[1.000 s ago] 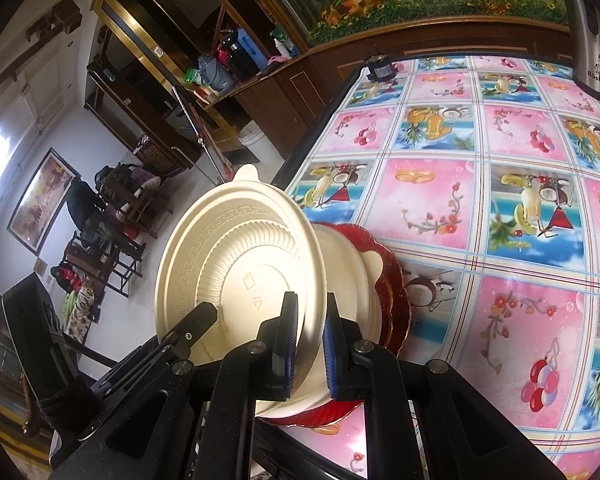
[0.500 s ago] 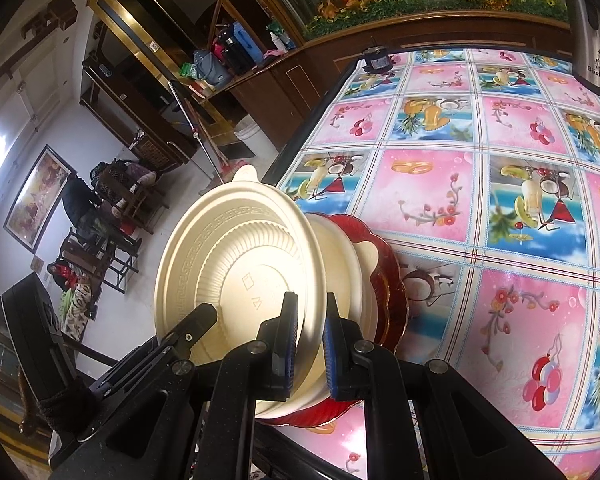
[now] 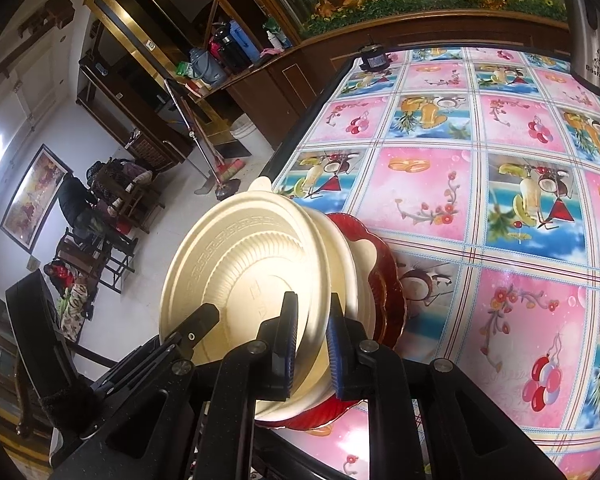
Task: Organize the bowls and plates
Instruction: 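Lower the tan bowl onto the white foam bowl with the right tool, then open the right tool and pull it back from the stack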
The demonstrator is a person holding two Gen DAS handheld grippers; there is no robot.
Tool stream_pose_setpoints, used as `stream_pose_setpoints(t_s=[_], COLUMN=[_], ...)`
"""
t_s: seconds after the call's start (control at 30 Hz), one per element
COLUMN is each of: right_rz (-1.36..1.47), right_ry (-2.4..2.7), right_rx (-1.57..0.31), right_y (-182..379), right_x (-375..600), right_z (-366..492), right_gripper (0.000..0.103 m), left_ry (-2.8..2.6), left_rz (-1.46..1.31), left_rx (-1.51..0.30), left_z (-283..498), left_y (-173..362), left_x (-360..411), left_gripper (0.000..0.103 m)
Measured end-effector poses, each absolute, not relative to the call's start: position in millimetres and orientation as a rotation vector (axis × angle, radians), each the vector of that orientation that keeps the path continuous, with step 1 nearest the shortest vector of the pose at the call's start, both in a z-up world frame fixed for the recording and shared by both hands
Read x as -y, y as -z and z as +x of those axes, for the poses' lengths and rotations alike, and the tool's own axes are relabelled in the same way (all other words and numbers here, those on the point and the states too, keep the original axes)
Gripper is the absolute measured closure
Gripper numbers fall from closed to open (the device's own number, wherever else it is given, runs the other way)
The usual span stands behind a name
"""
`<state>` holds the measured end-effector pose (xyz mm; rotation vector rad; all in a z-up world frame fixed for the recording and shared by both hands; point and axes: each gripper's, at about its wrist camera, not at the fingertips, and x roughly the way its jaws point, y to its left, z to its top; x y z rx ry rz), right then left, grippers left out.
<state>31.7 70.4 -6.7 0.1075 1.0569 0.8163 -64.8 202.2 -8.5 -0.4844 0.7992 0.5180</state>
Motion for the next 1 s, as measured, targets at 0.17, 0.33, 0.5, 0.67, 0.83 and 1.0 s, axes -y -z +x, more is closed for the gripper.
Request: stream_pose_setpoints(t_s=[0.17, 0.33, 0.5, 0.67, 0.83, 1.0], right_rz=[0.104, 0.098, 0.113, 0.088, 0.014, -0.087], right_ry=[-0.808, -0.81, -0.815, -0.817, -0.817, -0.821], right_rx=[-1.037, -1.031, -1.0, -0.925, -0.842, -0.794], right_y=[2, -1, -6, -24, -38, -39], right_x=[-68, -69, -67, -60, -49, -30], right_z=[30, 30, 26, 16, 1, -17], right_gripper=[0.085, 0.075, 0.025, 0.012, 0.001, 0.001], left_ry=[-0.525, -0.529, -0.522, -0.528, -0.502, -0.48], left_rz=[-0.493, -0.49, -0.486, -0.427, -0.391, -0.331], left_rx=[-0.773, -0.75, -0.728, -0.708, -0.714, -0.738], left_z=[-67, -71, -74, -79, -87, -93], left_y=[3, -1, -5, -11, -11, -9], left_x=[-204, -203, -198, -182, -169, -154], left_gripper=[0.054, 0.041, 0.033, 0.025, 0.025, 0.021])
